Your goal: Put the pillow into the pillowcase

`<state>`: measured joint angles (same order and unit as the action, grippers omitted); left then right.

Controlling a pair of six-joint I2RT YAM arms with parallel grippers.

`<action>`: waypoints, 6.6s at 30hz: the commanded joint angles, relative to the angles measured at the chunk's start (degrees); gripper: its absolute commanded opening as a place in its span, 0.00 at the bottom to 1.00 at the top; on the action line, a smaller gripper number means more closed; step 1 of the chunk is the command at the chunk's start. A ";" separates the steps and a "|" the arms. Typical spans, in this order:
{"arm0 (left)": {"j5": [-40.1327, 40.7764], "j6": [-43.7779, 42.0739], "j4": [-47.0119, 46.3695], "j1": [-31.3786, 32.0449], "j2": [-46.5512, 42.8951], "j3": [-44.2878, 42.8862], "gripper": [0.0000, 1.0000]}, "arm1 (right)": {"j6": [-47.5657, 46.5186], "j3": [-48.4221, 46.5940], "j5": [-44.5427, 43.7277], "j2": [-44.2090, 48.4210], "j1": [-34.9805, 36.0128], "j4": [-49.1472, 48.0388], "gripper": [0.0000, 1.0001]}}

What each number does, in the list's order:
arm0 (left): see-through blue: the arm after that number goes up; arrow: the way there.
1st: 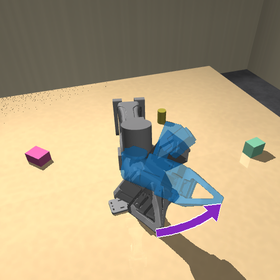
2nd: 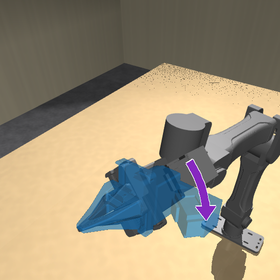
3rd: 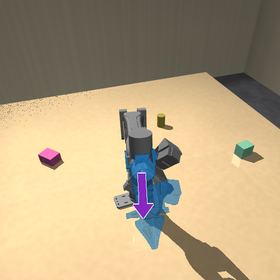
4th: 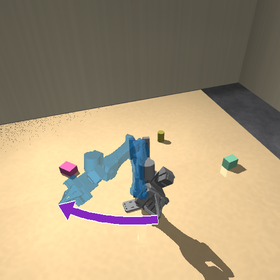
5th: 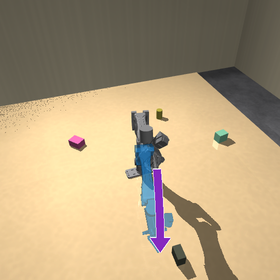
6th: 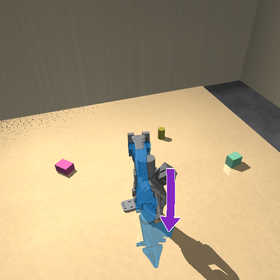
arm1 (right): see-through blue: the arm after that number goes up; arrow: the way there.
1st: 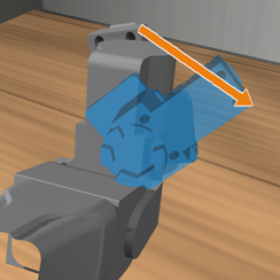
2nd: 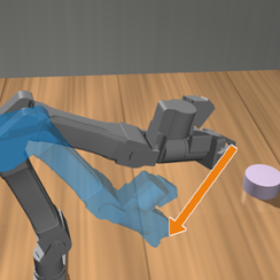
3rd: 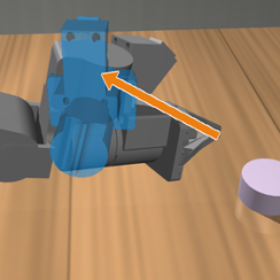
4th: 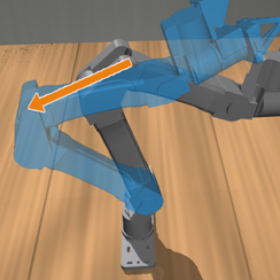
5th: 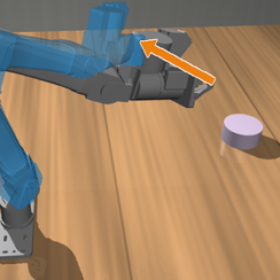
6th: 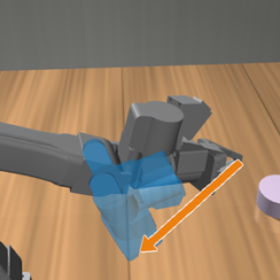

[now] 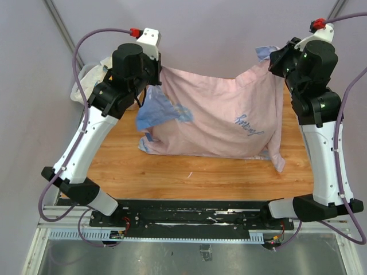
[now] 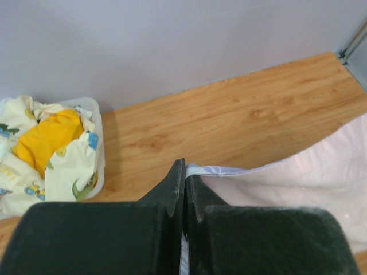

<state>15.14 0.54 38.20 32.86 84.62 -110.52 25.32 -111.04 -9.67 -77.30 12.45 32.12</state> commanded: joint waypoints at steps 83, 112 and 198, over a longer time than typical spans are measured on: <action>-27.07 12.73 -13.32 -12.50 -0.05 -11.83 0.00 | -0.18 -9.43 13.38 -1.56 -6.71 -16.97 0.01; -49.34 27.03 -34.76 -19.77 -14.37 25.51 0.01 | 9.45 30.14 28.06 14.23 -12.36 -30.10 0.01; -37.81 25.99 -10.55 -19.40 48.61 5.50 0.34 | -1.70 6.27 12.71 -50.11 -7.04 9.82 0.61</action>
<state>-26.52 28.32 24.16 13.13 124.33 -96.90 24.03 -97.58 5.87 -118.78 9.78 41.25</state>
